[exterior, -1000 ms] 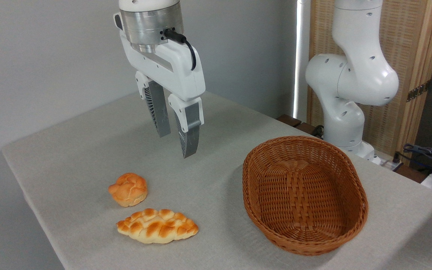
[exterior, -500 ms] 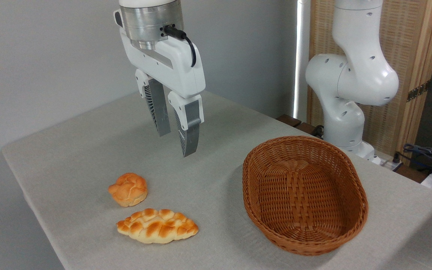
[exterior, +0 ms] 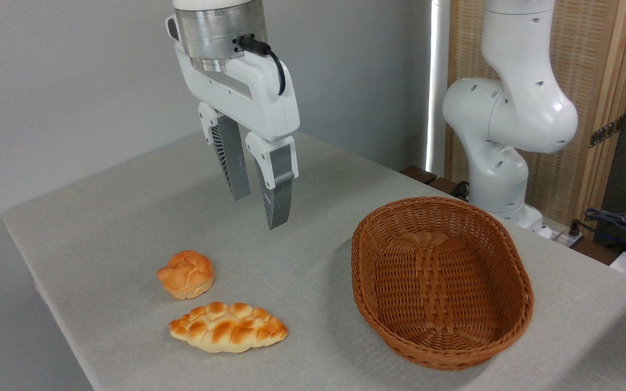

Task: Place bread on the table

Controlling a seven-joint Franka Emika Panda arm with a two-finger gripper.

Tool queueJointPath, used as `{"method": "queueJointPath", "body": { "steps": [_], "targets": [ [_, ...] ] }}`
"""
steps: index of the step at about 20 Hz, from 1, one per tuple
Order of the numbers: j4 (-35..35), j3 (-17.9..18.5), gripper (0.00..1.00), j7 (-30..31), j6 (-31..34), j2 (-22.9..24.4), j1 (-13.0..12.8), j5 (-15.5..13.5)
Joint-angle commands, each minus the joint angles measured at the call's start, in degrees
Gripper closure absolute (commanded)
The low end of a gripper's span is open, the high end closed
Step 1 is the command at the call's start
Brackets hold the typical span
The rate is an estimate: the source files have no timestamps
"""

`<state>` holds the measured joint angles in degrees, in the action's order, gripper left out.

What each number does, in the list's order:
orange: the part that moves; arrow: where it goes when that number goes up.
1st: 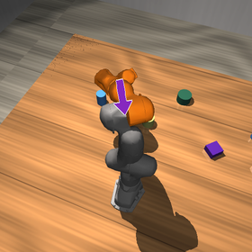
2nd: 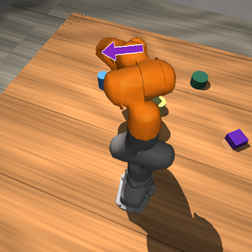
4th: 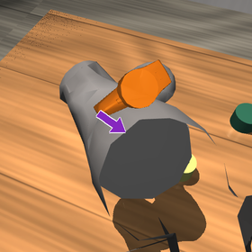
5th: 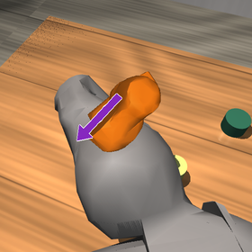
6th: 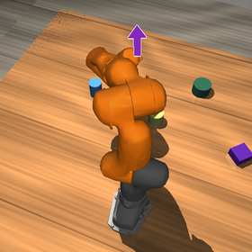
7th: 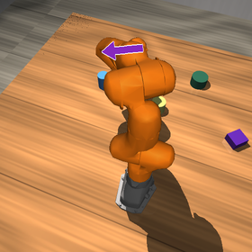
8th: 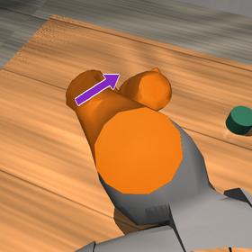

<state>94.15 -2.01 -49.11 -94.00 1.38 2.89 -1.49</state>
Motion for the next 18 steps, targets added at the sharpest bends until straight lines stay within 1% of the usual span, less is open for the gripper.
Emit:
{"method": "queueJointPath", "body": {
  "steps": [1,6,10,18],
  "targets": [
    [-0.28,-0.1,0.0,-0.37,0.22,0.29,0.01,0.78],
    [-0.37,-0.1,0.0,-0.11,0.83,0.29,0.01,0.78],
    [-0.37,-0.1,0.0,0.07,0.83,0.29,-0.69,0.78],
    [-0.37,0.25,0.0,-0.72,0.83,0.29,-0.69,0.78]
  ]
}}
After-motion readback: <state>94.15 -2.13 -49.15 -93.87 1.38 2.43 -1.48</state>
